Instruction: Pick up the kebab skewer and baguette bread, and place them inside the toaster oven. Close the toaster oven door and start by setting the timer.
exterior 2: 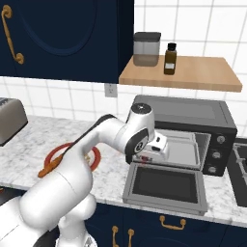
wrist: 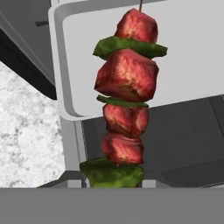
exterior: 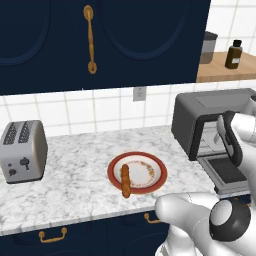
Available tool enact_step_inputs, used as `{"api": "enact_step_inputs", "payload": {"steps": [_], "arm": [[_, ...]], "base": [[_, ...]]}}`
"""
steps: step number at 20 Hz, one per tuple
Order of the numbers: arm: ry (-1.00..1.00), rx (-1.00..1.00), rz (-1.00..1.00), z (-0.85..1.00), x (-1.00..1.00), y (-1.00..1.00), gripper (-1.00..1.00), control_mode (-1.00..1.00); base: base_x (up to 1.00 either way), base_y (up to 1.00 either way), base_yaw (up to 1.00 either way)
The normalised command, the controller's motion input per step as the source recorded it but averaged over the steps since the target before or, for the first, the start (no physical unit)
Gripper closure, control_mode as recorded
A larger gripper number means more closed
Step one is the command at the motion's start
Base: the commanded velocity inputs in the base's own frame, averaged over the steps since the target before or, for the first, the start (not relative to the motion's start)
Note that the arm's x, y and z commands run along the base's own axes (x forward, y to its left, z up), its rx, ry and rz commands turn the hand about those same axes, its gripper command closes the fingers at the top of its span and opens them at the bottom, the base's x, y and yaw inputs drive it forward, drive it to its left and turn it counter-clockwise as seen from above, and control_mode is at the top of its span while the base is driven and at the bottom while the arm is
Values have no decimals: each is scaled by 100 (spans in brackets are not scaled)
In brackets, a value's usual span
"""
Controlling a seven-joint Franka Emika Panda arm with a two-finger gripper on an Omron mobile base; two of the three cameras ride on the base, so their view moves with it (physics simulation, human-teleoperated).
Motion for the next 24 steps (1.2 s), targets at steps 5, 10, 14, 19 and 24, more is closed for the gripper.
{"api": "enact_step_inputs", "payload": {"steps": [5, 10, 14, 19, 24], "arm": [[-8, 0, 0, 0, 19, 0, 100, -100], [-18, 0, 1, -12, 23, 0, 100, -100], [-6, 0, 5, -14, 23, 0, 100, -100], [1, 0, 7, -5, 33, -3, 100, -100], [9, 0, 6, -17, 23, -10, 100, -100]], "base": [[0, 0, 0], [0, 0, 0], [0, 0, 0], [0, 0, 0], [0, 0, 0]]}}
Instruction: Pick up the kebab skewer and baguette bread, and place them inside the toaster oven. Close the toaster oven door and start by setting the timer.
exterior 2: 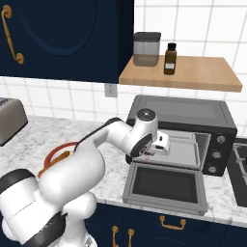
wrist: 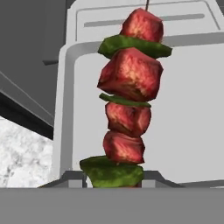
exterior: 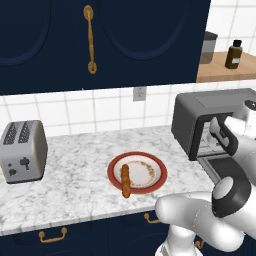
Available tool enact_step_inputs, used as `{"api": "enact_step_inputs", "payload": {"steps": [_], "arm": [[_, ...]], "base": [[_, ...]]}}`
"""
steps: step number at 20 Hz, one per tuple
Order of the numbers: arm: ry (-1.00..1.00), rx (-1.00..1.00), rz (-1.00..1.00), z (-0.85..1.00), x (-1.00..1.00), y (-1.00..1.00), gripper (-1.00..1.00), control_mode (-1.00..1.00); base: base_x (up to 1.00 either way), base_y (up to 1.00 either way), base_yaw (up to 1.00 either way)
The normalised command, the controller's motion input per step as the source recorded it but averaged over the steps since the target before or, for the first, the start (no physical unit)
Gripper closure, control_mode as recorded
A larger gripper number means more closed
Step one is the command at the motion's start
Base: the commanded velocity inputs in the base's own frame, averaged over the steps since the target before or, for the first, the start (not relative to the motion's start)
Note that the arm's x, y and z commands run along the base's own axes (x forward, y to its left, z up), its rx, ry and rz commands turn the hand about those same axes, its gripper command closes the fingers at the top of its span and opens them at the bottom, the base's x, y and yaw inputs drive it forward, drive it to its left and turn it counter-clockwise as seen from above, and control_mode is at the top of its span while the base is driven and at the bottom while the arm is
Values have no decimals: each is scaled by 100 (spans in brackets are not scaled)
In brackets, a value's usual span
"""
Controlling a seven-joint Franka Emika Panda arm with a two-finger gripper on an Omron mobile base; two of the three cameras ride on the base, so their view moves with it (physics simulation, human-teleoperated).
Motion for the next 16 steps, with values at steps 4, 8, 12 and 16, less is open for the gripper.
{"api": "enact_step_inputs", "payload": {"steps": [4, 8, 12, 16], "arm": [[4, 0, 5, -26, 4, -14, 100, -100], [1, 0, 5, -6, 1, -15, 100, -100], [0, 0, 5, -3, 4, -6, 100, -100], [0, 0, 4, 0, 4, 0, 100, -100]], "base": [[0, 0, 0], [0, 0, 0], [0, 0, 0], [0, 0, 0]]}}
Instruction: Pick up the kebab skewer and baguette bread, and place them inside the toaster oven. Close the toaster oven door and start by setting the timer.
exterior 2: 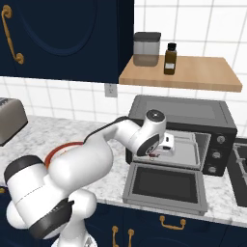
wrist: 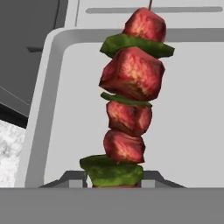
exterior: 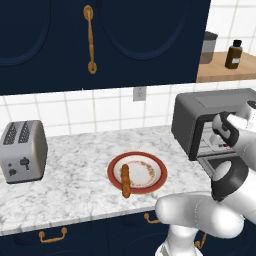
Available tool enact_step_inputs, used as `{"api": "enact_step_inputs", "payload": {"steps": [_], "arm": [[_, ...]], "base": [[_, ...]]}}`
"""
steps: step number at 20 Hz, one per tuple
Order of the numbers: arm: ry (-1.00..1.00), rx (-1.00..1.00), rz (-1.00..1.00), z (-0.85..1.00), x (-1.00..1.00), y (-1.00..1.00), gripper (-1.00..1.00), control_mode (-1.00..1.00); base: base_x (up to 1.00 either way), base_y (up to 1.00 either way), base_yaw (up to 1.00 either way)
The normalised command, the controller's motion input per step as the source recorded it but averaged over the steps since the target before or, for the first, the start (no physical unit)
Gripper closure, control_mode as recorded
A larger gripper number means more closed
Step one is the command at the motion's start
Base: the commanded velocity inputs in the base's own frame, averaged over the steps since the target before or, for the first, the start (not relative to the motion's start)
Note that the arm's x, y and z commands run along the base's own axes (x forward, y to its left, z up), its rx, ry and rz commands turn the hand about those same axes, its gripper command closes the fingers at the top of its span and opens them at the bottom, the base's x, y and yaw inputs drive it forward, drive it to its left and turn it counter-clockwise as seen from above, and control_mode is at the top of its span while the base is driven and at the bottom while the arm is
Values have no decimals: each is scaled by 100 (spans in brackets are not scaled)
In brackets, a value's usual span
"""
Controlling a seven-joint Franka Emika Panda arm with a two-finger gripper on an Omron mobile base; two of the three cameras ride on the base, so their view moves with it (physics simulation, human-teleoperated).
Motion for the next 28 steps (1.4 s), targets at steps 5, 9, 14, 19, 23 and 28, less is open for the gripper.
{"api": "enact_step_inputs", "payload": {"steps": [5, 9, 14, 19, 23, 28], "arm": [[0, 0, 2, -5, 4, 0, 100, -100], [2, 0, 2, -14, 4, 3, -100, -100], [1, 0, 2, -5, 12, 1, -100, -100], [0, 0, 3, 0, -3, 0, -100, -100], [-2, -1, 1, 17, -48, 15, -100, -100], [-4, 0, -1, 46, -80, 44, -100, -100]], "base": [[0, 0, 0], [0, 0, 0], [0, 0, 0], [0, 0, 0], [0, 0, 0], [0, 0, 0]]}}
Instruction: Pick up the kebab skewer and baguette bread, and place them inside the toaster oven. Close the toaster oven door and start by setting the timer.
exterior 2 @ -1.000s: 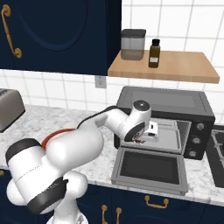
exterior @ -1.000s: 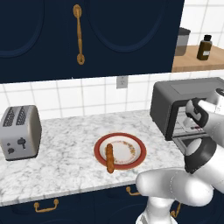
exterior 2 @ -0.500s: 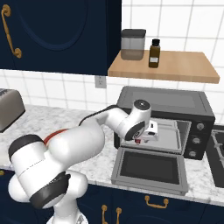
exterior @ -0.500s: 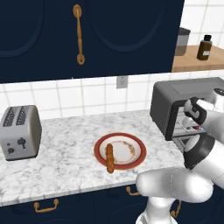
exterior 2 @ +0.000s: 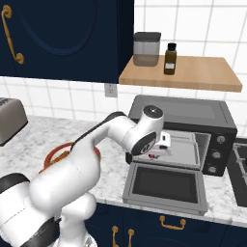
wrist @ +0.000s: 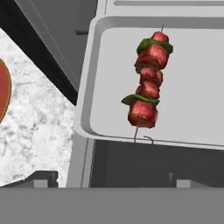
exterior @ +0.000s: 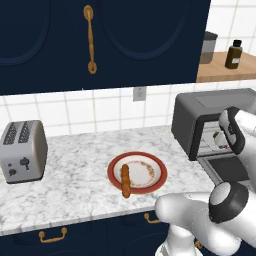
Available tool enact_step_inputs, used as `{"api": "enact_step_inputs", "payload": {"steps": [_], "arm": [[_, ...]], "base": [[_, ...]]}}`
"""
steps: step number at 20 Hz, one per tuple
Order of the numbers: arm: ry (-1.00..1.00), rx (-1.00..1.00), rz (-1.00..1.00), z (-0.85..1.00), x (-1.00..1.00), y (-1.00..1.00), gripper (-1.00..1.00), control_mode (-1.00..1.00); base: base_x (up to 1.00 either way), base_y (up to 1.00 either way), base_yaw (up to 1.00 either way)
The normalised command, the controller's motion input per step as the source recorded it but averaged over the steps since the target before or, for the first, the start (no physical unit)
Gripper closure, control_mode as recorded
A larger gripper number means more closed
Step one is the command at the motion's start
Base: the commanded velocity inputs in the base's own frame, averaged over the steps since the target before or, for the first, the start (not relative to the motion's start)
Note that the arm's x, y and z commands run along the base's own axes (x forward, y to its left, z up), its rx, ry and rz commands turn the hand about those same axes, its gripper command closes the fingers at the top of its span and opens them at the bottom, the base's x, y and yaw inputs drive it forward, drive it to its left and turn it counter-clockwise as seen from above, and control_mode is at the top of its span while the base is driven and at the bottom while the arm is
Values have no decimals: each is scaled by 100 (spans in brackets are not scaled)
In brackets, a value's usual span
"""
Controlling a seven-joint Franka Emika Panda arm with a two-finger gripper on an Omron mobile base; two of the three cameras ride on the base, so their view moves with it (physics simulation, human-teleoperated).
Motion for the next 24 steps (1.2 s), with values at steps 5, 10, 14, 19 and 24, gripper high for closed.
{"api": "enact_step_inputs", "payload": {"steps": [5, 10, 14, 19, 24], "arm": [[-1, 0, -8, 36, -100, 46, -100, -100], [0, 0, -20, 17, -98, 79, -100, -100], [0, 4, -21, 8, -57, 100, -100, -100], [2, 7, -22, 1, -4, 100, -100, -100], [7, 14, -3, 1, 42, 100, -100, -100]], "base": [[0, 0, 0], [0, 0, 0], [0, 0, 0], [0, 0, 0], [0, 0, 0]]}}
